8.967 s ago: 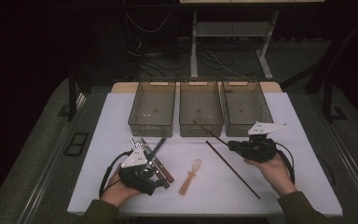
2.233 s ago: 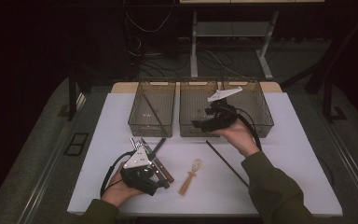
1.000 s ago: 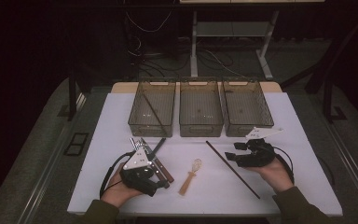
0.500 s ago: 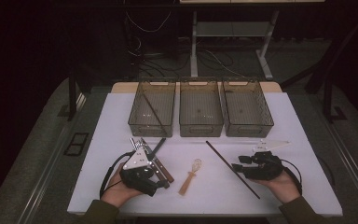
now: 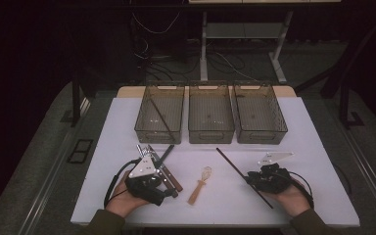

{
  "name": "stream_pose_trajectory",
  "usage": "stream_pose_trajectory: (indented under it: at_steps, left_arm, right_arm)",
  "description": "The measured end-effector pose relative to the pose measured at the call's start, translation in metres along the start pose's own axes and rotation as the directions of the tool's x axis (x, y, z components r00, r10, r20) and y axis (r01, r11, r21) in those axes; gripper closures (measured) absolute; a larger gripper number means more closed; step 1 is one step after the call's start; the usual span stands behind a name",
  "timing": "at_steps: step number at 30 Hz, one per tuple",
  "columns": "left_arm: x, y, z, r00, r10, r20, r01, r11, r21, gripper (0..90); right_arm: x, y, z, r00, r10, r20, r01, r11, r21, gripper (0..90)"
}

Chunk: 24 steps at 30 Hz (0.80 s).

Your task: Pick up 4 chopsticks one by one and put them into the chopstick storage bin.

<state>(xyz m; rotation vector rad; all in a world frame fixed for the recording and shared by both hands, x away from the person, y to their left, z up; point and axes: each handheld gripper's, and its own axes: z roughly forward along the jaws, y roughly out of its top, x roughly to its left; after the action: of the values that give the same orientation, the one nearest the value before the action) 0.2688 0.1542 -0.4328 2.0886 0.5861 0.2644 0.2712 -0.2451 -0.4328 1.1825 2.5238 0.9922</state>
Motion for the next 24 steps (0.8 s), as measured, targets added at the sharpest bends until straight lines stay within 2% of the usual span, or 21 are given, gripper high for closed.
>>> stream_pose_trajectory:
  at_steps: [2,17,20,24]
  left_arm:
    - [0.0001,0.0,0.0003,1.0,0.002,0.001,-0.002,1.0,0.003,0.0]
    - [-0.0015,0.0,0.0032,0.9999,0.014,0.004,-0.014,0.9997,0.019,0.0]
    - [-0.0019,0.0,0.0035,0.9998,0.02,0.006,-0.02,0.9995,0.026,0.0]
    - [-0.0021,0.0,0.0038,0.9998,0.018,0.005,-0.018,0.9995,0.026,0.0]
  right_arm:
    - [-0.0005,-0.0006,0.0018,0.9999,-0.009,0.012,0.009,1.0,0.014,75.3]
    - [0.0,-0.0021,0.0084,0.9994,-0.033,0.009,0.033,0.998,0.054,79.0]
    - [0.0013,-0.0018,0.0089,0.9984,-0.053,0.02,0.052,0.997,0.057,79.0]
    - [0.0038,-0.0013,0.0093,0.9981,-0.054,0.031,0.052,0.996,0.066,79.4]
